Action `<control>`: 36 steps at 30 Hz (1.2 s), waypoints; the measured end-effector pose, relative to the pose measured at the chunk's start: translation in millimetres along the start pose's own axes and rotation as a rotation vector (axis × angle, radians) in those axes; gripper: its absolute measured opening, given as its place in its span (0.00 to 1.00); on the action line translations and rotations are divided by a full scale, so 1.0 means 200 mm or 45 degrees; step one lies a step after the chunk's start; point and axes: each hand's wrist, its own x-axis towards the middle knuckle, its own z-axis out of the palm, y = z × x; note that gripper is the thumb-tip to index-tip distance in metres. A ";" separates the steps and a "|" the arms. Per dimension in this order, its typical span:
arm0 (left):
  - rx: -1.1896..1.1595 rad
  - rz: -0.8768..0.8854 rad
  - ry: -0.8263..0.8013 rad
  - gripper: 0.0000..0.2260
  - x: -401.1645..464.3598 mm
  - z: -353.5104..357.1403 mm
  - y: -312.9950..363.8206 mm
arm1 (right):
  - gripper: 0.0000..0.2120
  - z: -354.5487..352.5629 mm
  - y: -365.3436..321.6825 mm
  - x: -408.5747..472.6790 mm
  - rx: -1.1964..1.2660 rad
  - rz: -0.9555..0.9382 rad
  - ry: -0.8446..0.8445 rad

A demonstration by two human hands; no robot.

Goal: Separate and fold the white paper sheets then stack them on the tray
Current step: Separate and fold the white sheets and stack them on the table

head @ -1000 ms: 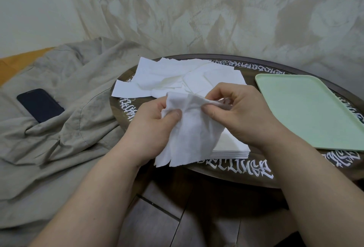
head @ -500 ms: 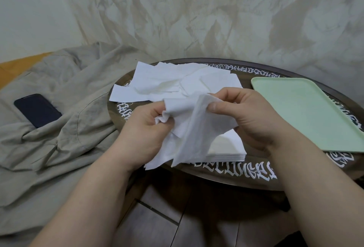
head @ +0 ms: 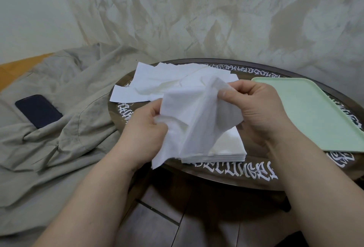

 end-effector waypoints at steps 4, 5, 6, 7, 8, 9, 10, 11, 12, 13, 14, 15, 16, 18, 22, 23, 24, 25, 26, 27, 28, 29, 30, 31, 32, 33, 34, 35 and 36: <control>-0.225 -0.032 0.516 0.29 0.06 -0.04 -0.02 | 0.07 -0.02 -0.02 0.00 -0.338 -0.259 0.241; -0.298 -0.027 0.585 0.28 0.06 -0.05 -0.02 | 0.08 -0.01 -0.02 -0.01 -0.440 -0.332 0.233; -0.346 -0.022 0.609 0.28 0.06 -0.04 0.00 | 0.08 0.00 -0.02 -0.02 -0.546 -0.392 0.191; -0.358 -0.015 0.603 0.28 0.05 -0.03 0.01 | 0.08 0.02 -0.01 -0.03 -0.658 -0.441 0.121; -0.357 0.001 0.570 0.27 0.05 -0.01 0.02 | 0.09 0.04 -0.01 -0.04 -0.753 -0.482 0.025; -0.344 0.010 0.522 0.26 0.04 0.02 0.03 | 0.10 0.06 0.00 -0.05 -0.810 -0.511 -0.089; -0.333 0.013 0.445 0.25 0.03 0.04 0.03 | 0.11 0.09 0.00 -0.07 -0.837 -0.526 -0.211; -0.317 0.001 0.372 0.24 0.02 0.06 0.04 | 0.10 0.11 0.01 -0.08 -0.852 -0.542 -0.321; -0.319 -0.015 0.299 0.23 0.01 0.07 0.03 | 0.09 0.14 0.02 -0.09 -0.858 -0.555 -0.412; -0.334 -0.050 0.247 0.22 0.01 0.08 0.02 | 0.08 0.15 0.02 -0.10 -0.856 -0.562 -0.488; -0.385 -0.087 0.200 0.19 0.01 0.08 0.02 | 0.06 0.16 0.03 -0.11 -0.846 -0.560 -0.548; -0.439 -0.119 0.171 0.15 0.01 0.07 0.03 | 0.05 0.15 0.04 -0.11 -0.840 -0.549 -0.592; -0.493 -0.140 0.140 0.09 0.01 0.07 0.03 | 0.05 0.15 0.04 -0.11 -0.832 -0.529 -0.622; -0.480 -0.149 0.097 0.15 0.01 0.05 0.03 | 0.07 0.13 0.03 -0.11 -0.823 -0.470 -0.653; -0.428 -0.194 0.132 0.14 0.01 0.05 0.03 | 0.06 0.14 0.02 -0.12 -0.920 -0.385 -0.732; -0.432 -0.206 0.164 0.09 0.02 0.05 0.02 | 0.06 0.15 0.02 -0.12 -0.926 -0.354 -0.761; -0.441 -0.233 0.205 0.04 0.02 0.06 0.03 | 0.07 0.15 0.03 -0.12 -0.898 -0.305 -0.785; -0.428 -0.240 0.255 0.06 0.02 0.06 0.02 | 0.09 0.14 0.02 -0.12 -0.834 -0.242 -0.790; -0.412 -0.245 0.301 0.08 0.03 0.05 0.02 | 0.10 0.13 0.01 -0.12 -0.744 -0.183 -0.764; -0.417 -0.221 0.325 0.09 0.03 0.04 0.02 | 0.11 0.12 0.00 -0.11 -0.648 -0.143 -0.703; -0.442 -0.204 0.337 0.10 0.03 0.03 0.03 | 0.11 0.10 -0.01 -0.10 -0.552 -0.123 -0.617; -0.464 -0.176 0.329 0.13 0.03 0.02 0.03 | 0.12 0.09 -0.01 -0.09 -0.462 -0.125 -0.519; -0.480 -0.163 0.322 0.14 0.03 0.02 0.04 | 0.13 0.07 -0.02 -0.08 -0.388 -0.146 -0.426; -0.485 -0.142 0.298 0.15 0.03 0.01 0.04 | 0.13 0.06 -0.02 -0.07 -0.333 -0.171 -0.349; -0.468 -0.130 0.270 0.15 0.02 0.01 0.04 | 0.14 0.05 -0.02 -0.07 -0.292 -0.180 -0.297; -0.451 -0.107 0.239 0.15 0.02 0.01 0.03 | 0.14 0.05 -0.02 -0.06 -0.265 -0.173 -0.271; -0.426 -0.091 0.211 0.15 0.02 0.01 0.04 | 0.13 0.05 -0.02 -0.06 -0.250 -0.156 -0.261; -0.405 -0.070 0.187 0.15 0.01 0.02 0.04 | 0.13 0.05 -0.02 -0.06 -0.240 -0.140 -0.260; -0.382 -0.062 0.169 0.16 0.01 0.02 0.04 | 0.13 0.06 -0.02 -0.06 -0.226 -0.127 -0.263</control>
